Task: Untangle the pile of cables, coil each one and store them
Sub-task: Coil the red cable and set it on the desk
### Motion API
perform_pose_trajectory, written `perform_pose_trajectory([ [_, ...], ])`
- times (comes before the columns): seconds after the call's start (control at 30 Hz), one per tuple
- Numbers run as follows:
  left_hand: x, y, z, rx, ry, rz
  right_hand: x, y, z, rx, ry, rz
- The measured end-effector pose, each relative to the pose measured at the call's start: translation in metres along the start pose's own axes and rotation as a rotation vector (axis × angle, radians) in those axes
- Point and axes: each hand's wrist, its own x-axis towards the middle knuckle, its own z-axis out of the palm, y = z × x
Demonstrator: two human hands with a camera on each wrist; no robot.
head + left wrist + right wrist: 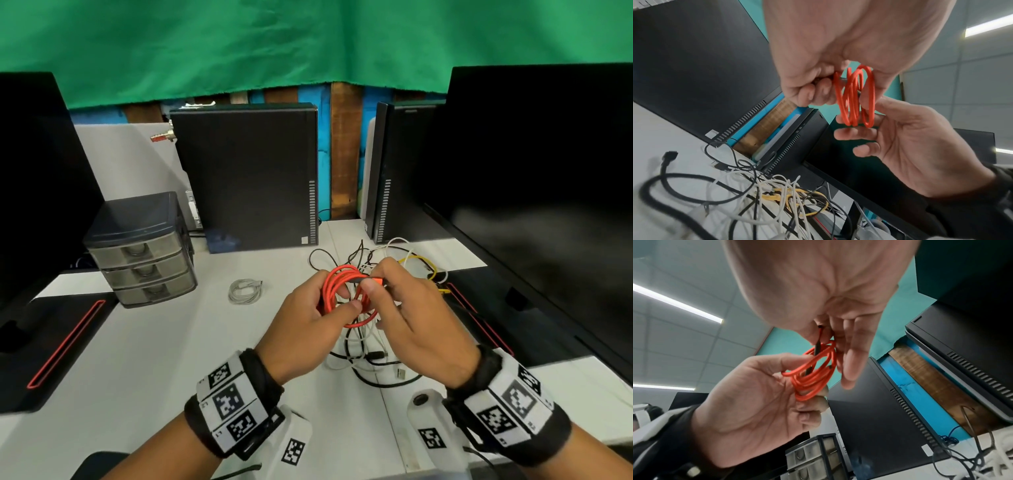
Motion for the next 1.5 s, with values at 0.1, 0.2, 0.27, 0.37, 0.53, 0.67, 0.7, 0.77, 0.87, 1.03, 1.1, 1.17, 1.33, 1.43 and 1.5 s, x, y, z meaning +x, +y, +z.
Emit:
perform_pose_trajectory([
  [0.1, 0.000, -0.001, -0.002, 0.065, 0.025, 0.009, 0.000, 0.002, 0.000, 0.033, -0.006, 0.017],
  [0.2, 0.002, -0.002, -0.006, 0.149, 0.035, -0.006, -0.002, 0.004, 0.003, 0.059, -0.014, 0.032],
  [0.27, 0.001, -0.002, -0.008, 0.182, 0.032, -0.017, -0.002, 0.005, 0.004, 0.076, -0.016, 0.054],
  [0.37, 0.005, -0.006, -0.010, 0.154, 0.032, -0.043, -0.002, 0.005, 0.002, 0.126, 0.003, 0.082],
  [0.53, 0.009, -0.010, -0.014, 0.058, -0.063, -0.149, 0.000, 0.009, 0.002, 0.253, 0.028, 0.124],
  [0.67, 0.008, -0.004, -0.013, -0.021, -0.153, -0.239, 0.001, 0.009, 0.010, 0.516, 0.011, 0.210],
  [0.7, 0.008, -0.002, -0.012, -0.035, -0.165, -0.257, 0.001, 0.007, 0.014, 0.543, -0.005, 0.235],
  [0.77, 0.011, -0.004, -0.015, -0.077, -0.139, -0.262, 0.004, 0.004, 0.024, 0.508, -0.035, 0.245],
  [0.87, 0.016, -0.014, -0.027, -0.032, -0.083, -0.266, 0.021, 0.001, 0.032, 0.433, -0.036, 0.226],
  [1.03, 0.022, -0.026, -0.062, 0.164, -0.033, -0.127, 0.043, 0.005, 0.051, 0.625, -0.087, 0.463],
  [1.1, 0.026, -0.038, -0.080, 0.192, -0.010, -0.099, 0.050, 0.008, 0.063, 0.679, -0.126, 0.590],
  [1.17, 0.028, -0.052, -0.097, 0.223, 0.003, -0.148, 0.059, 0.013, 0.079, 0.662, -0.185, 0.667],
  [1.33, 0.029, -0.094, -0.132, 0.325, -0.032, -0.488, 0.079, 0.024, 0.147, 0.309, -0.405, 0.683],
  [1.43, 0.026, -0.112, -0.153, 0.429, -0.019, -0.636, 0.087, 0.023, 0.189, 0.272, -0.492, 0.707],
  [1.5, 0.024, -0.117, -0.163, 0.458, 0.012, -0.686, 0.093, 0.018, 0.208, 0.290, -0.507, 0.753],
])
